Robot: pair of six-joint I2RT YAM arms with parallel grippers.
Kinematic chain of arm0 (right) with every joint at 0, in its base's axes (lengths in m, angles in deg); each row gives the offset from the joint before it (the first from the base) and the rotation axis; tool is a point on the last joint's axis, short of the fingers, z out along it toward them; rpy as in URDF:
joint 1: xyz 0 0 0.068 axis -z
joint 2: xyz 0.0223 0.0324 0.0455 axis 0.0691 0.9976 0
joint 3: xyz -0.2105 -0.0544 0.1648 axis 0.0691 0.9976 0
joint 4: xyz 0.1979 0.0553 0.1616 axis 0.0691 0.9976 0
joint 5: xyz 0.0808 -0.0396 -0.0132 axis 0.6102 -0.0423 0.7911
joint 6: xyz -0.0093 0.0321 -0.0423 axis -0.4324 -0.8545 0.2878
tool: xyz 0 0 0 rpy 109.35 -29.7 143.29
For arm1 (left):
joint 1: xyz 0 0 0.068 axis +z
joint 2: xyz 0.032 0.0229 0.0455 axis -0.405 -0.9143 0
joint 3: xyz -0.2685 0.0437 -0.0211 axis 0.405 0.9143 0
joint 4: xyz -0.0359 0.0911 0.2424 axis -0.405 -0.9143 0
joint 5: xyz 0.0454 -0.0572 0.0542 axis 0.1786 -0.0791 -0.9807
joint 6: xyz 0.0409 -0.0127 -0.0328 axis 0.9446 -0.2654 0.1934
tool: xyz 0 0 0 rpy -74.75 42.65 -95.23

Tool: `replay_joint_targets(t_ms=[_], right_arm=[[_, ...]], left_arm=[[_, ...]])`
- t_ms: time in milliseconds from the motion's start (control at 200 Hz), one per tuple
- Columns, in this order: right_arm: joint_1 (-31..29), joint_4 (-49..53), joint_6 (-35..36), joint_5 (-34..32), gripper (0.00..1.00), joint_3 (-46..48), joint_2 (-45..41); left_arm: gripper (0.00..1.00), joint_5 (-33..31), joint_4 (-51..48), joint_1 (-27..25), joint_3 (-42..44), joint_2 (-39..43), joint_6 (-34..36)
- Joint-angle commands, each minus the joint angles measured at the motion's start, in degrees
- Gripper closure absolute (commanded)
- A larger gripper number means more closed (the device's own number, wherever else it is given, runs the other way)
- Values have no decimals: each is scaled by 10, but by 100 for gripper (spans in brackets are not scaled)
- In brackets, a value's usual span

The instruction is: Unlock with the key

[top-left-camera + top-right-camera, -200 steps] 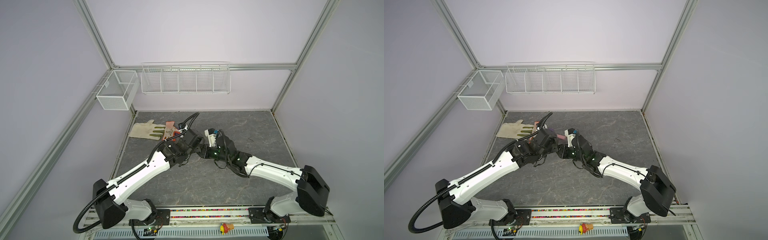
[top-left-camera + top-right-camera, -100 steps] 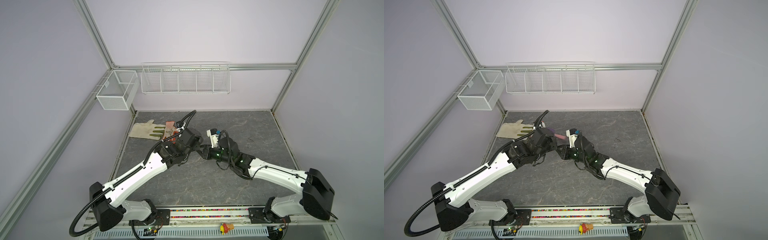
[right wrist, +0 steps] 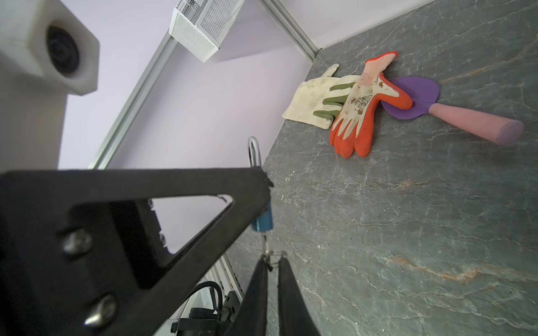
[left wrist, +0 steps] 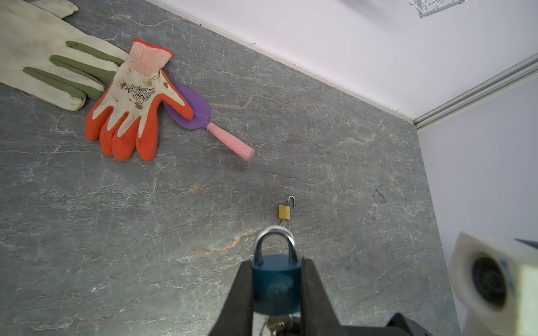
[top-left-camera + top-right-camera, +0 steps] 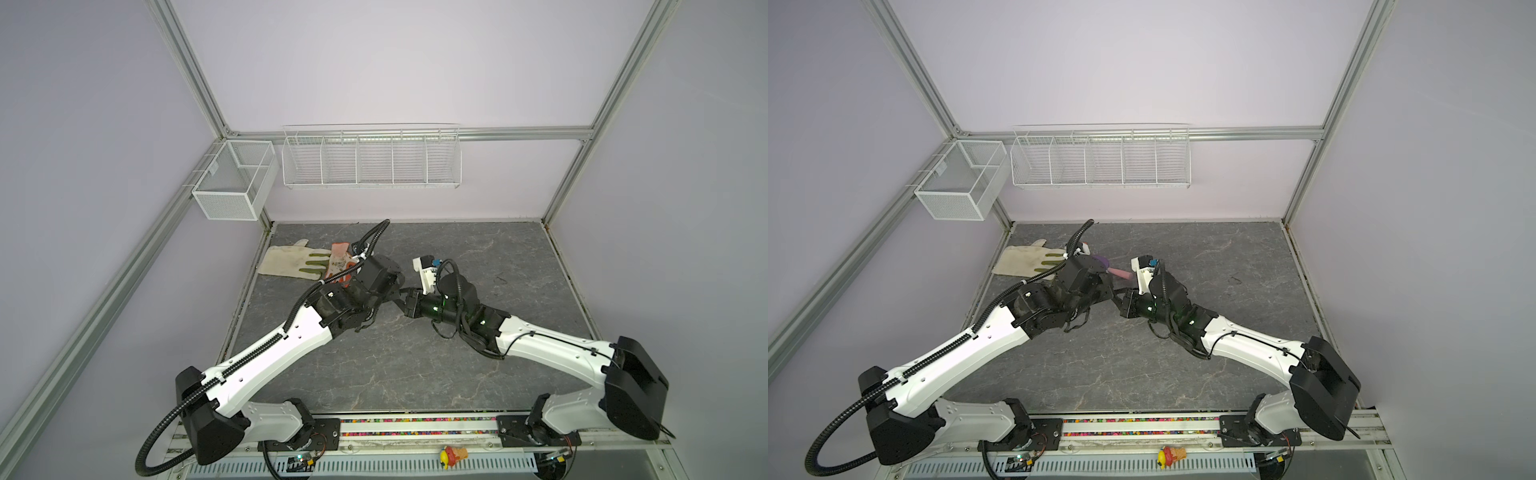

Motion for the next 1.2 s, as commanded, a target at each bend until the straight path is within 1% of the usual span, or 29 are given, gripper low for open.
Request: replay_joint_targets(t_ms=[0, 75, 200, 375, 530, 670, 740, 910, 1000, 1124, 1194], right_arm=[[2, -29, 8, -3, 88, -12, 12], [3, -33, 11, -4, 89, -15, 13], [3, -30, 20, -13, 94, -21, 14], [4, -38, 37, -23, 94, -29, 12], [3, -49, 52, -30, 94, -39, 8], [3, -38, 76, -47, 94, -58, 11], [4, -46, 79, -51, 94, -61, 12], [6, -34, 71, -49, 94, -85, 19], [6, -5, 71, -40, 94, -95, 24], [7, 18, 68, -34, 93, -72, 17], [12, 29, 63, -16, 90, -62, 12]], left_arm=[[100, 9, 11, 1, -5, 15, -5], [100, 16, 11, 2, -4, 15, -6], [100, 33, 12, 2, -1, 17, -9], [100, 47, -5, 1, 2, 17, -10], [100, 45, -26, -7, 9, 16, -6], [100, 102, -26, -10, 8, 9, 2], [100, 111, -27, -15, 11, 13, 3], [100, 95, -48, -15, 5, 7, 13], [100, 83, -28, -15, 9, 8, 8], [100, 57, -3, -8, 5, 10, 8], [100, 50, 7, -2, -5, 9, 17]])
